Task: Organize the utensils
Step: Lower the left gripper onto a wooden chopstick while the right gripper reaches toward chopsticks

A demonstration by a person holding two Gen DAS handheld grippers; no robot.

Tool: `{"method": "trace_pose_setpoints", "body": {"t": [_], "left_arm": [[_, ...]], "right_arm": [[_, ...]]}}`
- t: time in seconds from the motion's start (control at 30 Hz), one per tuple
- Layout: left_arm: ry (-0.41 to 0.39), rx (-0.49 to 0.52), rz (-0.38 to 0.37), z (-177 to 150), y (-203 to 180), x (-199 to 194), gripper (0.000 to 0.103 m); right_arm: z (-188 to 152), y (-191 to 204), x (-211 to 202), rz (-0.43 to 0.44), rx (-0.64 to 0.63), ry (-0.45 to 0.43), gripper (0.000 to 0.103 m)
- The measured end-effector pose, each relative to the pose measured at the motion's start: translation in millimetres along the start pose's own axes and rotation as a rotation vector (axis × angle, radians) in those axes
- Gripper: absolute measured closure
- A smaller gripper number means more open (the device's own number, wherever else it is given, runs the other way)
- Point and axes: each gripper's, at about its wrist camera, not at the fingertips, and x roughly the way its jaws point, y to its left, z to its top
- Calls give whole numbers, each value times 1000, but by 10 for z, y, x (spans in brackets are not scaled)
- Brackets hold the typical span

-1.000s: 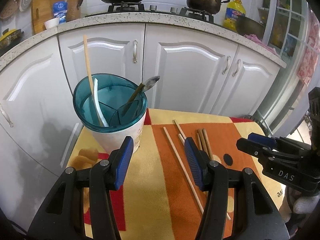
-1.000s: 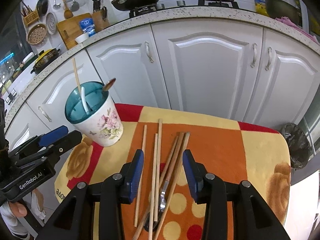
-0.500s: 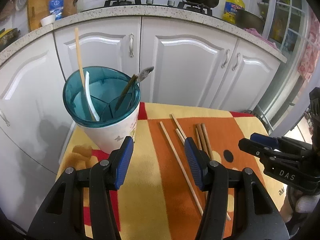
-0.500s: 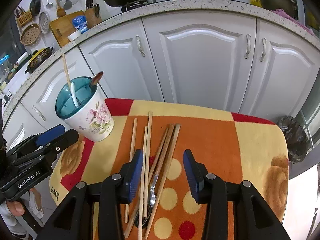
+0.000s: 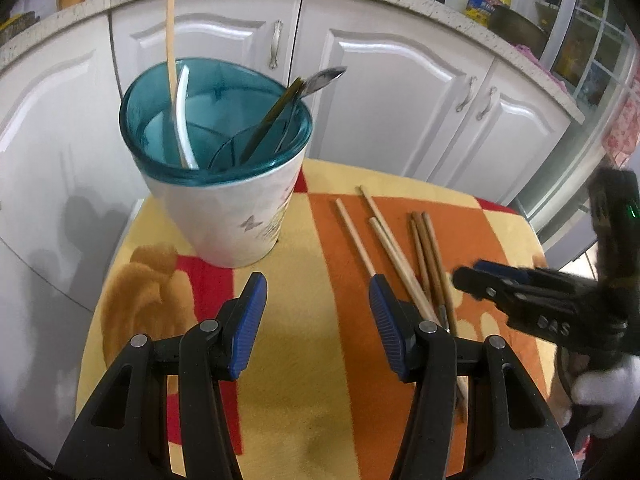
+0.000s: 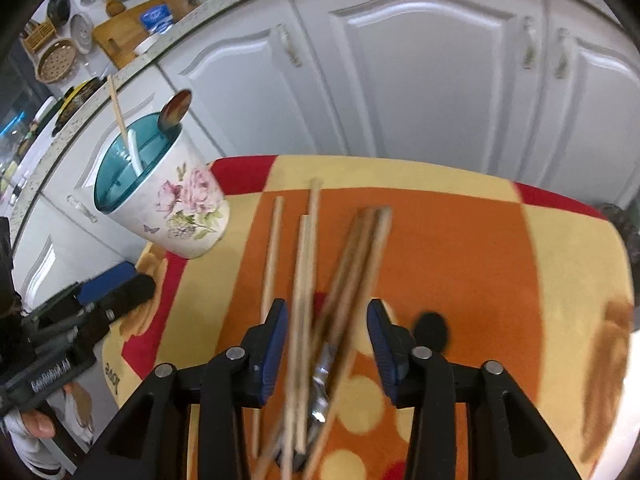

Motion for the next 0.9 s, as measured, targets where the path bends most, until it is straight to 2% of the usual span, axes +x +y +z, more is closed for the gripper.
{"method": "trace_pose_setpoints", "body": {"t": [0.13, 0.23, 0.3, 0.4, 0.47, 0.6, 0.73, 0.8, 0.83, 0.9], "left_arm": [[3, 1, 5, 10, 39, 14, 50], [3, -9, 13, 17, 101, 16, 50], [8, -16, 15, 12, 122, 35, 50], [23, -16, 13, 11, 125, 101, 50], [30, -16, 4, 11, 104, 129, 50], [38, 2, -8, 10, 48, 176, 50], [53, 10, -15, 18, 1, 256, 50], [65, 11, -22, 35, -29, 324, 50], [71, 12, -25, 46, -46, 356, 50], [80, 11, -40, 60, -78, 408, 50]], "right_arm": [[134, 132, 267, 6, -57, 52, 81], [150, 181, 496, -64, -96, 104, 89], [129, 173, 536, -52, -79, 101, 97], [86, 197, 528, 19, -58, 127, 97], [43, 175, 497, 36, -51, 134, 98], [-6, 3, 375, -15, -21, 119, 101], [-23, -150, 193, 20, 11, 87, 101], [-9, -194, 127, 10, 14, 74, 100], [14, -240, 114, -3, 26, 62, 99], [65, -369, 137, -40, 68, 55, 85]]}}
